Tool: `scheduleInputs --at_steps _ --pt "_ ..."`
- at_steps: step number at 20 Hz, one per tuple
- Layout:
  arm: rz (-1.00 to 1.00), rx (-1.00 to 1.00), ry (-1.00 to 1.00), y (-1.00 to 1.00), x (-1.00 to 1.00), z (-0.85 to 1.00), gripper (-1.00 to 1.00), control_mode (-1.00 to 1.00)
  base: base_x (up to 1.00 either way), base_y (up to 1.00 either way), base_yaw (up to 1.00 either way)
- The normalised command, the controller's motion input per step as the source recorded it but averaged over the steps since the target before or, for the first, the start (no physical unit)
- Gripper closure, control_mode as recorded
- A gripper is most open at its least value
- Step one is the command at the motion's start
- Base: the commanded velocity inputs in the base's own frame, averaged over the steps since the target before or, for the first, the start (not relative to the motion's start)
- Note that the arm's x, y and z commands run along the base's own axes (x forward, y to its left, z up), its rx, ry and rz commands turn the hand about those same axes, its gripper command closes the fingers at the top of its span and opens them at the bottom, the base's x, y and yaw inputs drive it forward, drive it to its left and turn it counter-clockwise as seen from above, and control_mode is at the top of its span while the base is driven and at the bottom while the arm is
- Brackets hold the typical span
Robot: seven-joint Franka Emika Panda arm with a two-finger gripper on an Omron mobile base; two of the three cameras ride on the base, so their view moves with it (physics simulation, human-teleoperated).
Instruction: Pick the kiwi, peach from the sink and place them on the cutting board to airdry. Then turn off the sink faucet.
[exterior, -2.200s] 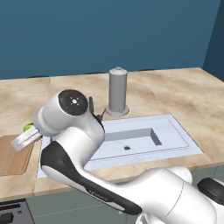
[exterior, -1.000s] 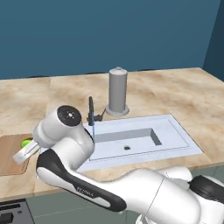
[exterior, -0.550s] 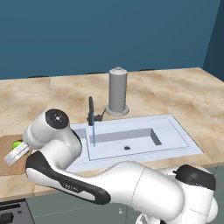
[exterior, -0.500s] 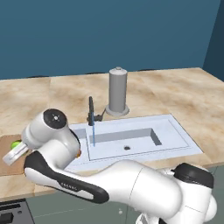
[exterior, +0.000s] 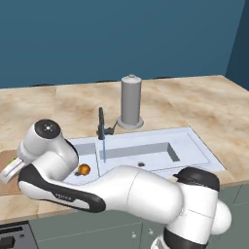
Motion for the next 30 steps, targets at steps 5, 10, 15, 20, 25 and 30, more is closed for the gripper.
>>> scheduleInputs --at_steps 5,10,15,20,25,30 --pt "0.0 -0.02 0.0 0.35 0.18 -0.19 1.0 -1.0 0.0 0.0 0.0" --pt "0.0 -0.04 0.0 0.32 0.23 -0.26 1.0 -1.0 0.0 0.0 0.0" --pt "0.0 -0.06 0.0 0.2 0.17 -0.26 1.0 -1.0 0.0 0.0 0.0" --pt "0.0 -0.04 0.0 0.19 0.22 -0.27 1.0 -1.0 0.0 0.0 0.0" --pt "0.0 -0.02 0.02 0.17 0.27 -0.29 1.0 -1.0 0.0 0.0 0.0" --pt "0.0 0.0 0.03 0.17 0.23 -0.23 1.0 -1.0 0.0 0.0 0.0"
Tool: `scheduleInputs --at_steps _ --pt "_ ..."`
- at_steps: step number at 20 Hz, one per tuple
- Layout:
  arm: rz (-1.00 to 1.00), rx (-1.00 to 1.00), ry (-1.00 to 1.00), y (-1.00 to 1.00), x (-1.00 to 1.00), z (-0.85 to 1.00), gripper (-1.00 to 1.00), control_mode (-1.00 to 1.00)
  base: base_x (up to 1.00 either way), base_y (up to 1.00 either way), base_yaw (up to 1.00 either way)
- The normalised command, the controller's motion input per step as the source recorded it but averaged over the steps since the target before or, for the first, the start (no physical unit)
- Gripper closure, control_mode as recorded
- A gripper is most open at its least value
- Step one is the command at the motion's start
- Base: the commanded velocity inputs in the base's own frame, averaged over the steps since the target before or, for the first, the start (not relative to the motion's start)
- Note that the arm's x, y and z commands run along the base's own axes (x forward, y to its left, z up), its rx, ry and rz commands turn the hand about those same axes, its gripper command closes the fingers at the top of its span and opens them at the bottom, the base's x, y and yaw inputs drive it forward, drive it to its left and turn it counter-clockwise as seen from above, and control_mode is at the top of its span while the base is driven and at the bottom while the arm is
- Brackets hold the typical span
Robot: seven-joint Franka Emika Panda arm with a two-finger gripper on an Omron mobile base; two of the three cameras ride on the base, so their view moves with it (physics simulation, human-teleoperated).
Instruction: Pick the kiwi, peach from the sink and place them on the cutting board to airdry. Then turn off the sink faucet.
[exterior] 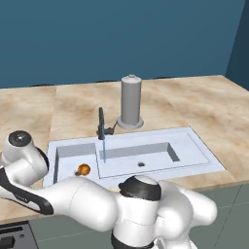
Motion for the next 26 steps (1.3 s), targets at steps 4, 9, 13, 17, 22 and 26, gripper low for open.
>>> scheduleInputs --at_steps 4,9,13,17,22,26 --pt "0.0 0.0 0.05 0.2 0.19 -0.3 1.0 -1.0 0.0 0.0 0.0" --pt "0.0 -0.01 0.04 0.22 0.14 -0.3 1.0 -1.0 0.0 0.0 0.0" --pt "0.0 -0.01 0.03 0.15 0.11 -0.26 1.0 -1.0 0.0 0.0 0.0" --pt "0.0 -0.02 0.03 0.17 0.12 -0.25 1.0 -1.0 0.0 0.0 0.0" --pt "0.0 -0.01 0.02 0.16 0.15 -0.23 1.0 -1.0 0.0 0.0 0.0" --pt "0.0 0.0 0.0 0.16 0.17 -0.2 1.0 -1.0 0.0 0.0 0.0"
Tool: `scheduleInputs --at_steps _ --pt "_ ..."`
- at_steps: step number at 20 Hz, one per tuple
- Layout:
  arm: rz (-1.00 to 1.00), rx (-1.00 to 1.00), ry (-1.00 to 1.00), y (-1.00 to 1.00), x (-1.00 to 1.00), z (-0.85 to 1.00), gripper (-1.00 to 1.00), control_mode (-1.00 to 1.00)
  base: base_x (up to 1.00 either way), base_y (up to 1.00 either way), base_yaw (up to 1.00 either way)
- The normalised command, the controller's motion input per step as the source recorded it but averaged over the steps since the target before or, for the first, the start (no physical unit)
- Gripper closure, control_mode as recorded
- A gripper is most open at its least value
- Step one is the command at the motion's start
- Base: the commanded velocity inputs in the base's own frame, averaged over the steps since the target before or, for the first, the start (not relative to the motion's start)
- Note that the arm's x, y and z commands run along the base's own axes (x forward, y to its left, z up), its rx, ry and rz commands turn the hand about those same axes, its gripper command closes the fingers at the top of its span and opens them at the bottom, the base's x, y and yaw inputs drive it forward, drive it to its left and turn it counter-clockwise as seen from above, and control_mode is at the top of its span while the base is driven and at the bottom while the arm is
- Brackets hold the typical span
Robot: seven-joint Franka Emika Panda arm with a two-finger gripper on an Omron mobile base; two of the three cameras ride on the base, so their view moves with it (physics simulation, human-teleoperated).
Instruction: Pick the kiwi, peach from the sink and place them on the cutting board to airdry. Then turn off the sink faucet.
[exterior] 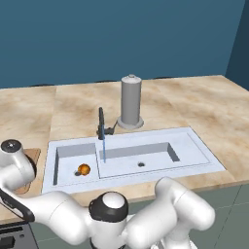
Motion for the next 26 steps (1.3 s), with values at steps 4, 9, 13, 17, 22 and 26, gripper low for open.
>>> scheduleInputs --at_steps 4,9,13,17,22,26 --pt "0.0 -0.01 0.01 0.2 0.15 -0.21 1.0 -1.0 0.0 0.0 0.0" --pt "0.0 -0.03 0.01 0.19 0.04 -0.19 -1.0 -1.0 0.0 0.0 0.0" --pt "0.0 -0.01 0.0 0.01 0.0 0.0 -1.0 -1.0 0.0 0.0 0.0" --pt "0.0 0.0 0.0 0.0 0.0 0.0 -1.0 -1.0 0.0 0.0 0.0" --pt "0.0 0.02 -0.01 0.0 0.0 0.23 -1.0 -1.0 0.0 0.0 0.0" --pt "0.02 0.08 -0.07 -0.16 -0.03 0.54 -1.0 -1.0 0.0 0.0 0.0"
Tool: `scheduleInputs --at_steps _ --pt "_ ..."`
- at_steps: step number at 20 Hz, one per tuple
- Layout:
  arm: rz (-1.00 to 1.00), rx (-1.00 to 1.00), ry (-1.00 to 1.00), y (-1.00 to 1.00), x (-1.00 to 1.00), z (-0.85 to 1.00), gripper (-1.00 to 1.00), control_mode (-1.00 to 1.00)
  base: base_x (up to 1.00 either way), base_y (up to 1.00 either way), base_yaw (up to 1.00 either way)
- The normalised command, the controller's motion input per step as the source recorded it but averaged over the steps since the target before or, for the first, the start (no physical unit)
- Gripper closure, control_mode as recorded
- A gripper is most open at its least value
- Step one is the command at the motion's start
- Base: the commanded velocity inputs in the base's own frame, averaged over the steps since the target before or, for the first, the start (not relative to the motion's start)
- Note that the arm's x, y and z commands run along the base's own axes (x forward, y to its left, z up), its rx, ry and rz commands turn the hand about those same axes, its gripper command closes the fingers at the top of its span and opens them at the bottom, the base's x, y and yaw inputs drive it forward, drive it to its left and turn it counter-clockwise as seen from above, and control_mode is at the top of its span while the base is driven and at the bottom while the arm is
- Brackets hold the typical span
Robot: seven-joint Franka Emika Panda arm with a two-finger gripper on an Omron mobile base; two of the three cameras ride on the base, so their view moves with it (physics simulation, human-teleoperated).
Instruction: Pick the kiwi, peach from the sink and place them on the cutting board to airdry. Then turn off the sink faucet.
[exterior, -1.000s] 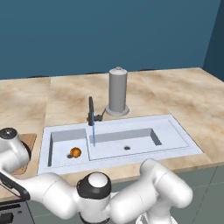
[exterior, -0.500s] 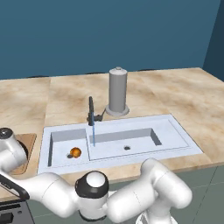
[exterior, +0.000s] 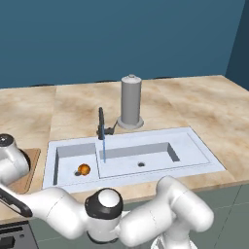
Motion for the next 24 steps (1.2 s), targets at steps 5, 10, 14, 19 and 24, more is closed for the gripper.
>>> scheduleInputs --at_steps 5,10,14,19,24 --pt "0.04 0.06 -0.15 -0.62 -0.15 0.48 -1.0 -1.0 0.0 0.0 0.0" --pt "0.03 0.01 -0.18 -0.83 -0.21 0.27 -1.0 -1.0 0.0 0.0 0.0" --pt "0.0 0.0 -0.16 -0.81 -0.19 0.24 -1.0 -1.0 0.0 0.0 0.0" --pt "0.0 0.0 -0.08 -0.77 -0.07 0.3 -1.0 -1.0 0.0 0.0 0.0" --pt "0.0 0.02 0.0 -0.69 0.0 0.3 -1.0 -1.0 0.0 0.0 0.0"
